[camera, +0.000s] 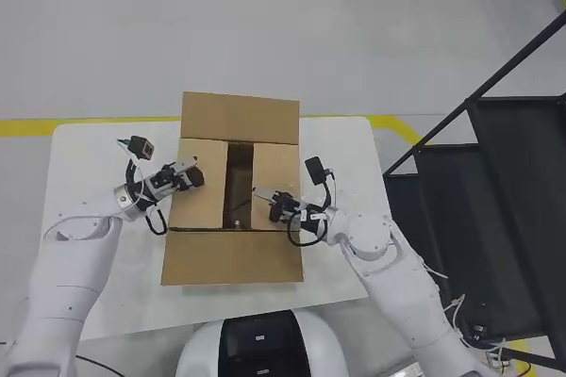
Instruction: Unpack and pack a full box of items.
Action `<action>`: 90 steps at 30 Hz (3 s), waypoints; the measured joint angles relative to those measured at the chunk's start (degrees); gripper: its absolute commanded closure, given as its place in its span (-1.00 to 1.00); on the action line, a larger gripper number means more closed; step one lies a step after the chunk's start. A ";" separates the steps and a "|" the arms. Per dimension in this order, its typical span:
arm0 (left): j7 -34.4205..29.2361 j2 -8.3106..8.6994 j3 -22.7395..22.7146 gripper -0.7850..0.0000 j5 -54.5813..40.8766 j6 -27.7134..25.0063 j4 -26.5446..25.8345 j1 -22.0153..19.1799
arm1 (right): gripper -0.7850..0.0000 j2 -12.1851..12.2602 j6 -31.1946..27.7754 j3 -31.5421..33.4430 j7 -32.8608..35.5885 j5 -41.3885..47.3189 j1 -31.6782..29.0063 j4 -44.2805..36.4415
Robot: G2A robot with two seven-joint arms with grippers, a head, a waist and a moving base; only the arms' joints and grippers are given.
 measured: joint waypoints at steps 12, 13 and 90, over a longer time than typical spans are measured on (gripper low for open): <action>1.88 1.17 -4.50 -1.00 -2.98 -0.16 -6.78 3.86 | -1.00 3.31 1.91 15.06 8.27 -4.94 -7.70 -8.97; 1.88 1.28 -5.10 -1.00 -3.71 0.03 -7.20 4.13 | -1.00 3.58 2.27 15.99 9.82 -5.44 -8.79 -9.67; 5.13 5.26 -18.46 -1.00 -4.51 -2.00 -19.25 13.51 | -1.00 1.19 -9.90 -6.71 -13.57 8.86 6.58 8.10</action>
